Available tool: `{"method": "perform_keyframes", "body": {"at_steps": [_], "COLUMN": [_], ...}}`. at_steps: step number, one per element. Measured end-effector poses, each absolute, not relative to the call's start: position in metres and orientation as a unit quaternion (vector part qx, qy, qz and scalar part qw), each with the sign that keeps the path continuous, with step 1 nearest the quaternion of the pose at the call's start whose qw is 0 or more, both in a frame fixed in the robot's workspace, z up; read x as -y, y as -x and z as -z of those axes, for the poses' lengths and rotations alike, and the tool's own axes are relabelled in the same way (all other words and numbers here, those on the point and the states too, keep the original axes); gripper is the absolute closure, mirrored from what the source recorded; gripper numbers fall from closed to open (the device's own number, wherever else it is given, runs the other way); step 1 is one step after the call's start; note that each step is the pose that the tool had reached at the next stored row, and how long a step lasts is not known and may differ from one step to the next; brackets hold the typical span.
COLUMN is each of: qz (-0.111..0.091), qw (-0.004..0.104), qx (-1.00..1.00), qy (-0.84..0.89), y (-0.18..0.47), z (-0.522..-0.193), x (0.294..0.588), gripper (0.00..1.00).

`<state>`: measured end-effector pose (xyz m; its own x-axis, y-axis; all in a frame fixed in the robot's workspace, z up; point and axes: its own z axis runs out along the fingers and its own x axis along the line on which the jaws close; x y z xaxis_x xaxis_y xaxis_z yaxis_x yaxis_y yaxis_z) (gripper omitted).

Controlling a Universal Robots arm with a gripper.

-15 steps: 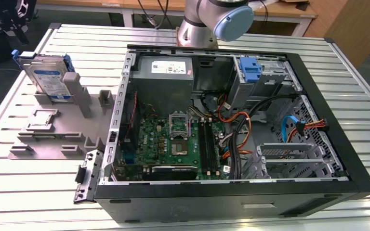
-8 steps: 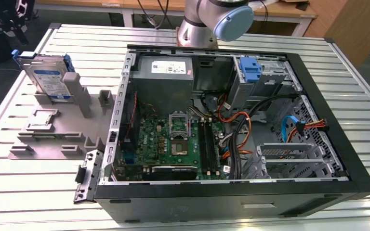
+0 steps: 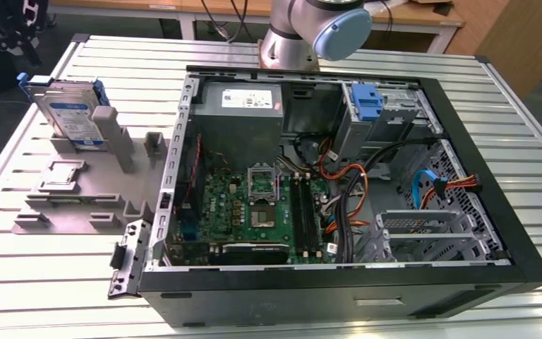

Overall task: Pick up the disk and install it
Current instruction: 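Pick up the disk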

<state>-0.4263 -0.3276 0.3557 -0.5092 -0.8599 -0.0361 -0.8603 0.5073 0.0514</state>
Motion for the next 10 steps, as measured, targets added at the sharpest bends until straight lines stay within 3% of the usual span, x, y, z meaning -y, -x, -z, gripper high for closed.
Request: {"method": "perform_keyframes", "body": {"at_steps": [10], "qz": [-0.031], "qw": [0.001], "qx": [-0.836], "qy": [0.548], "y": [0.4284], "z": [-0.3531], "x": [0.3276], "gripper": [0.9]}}
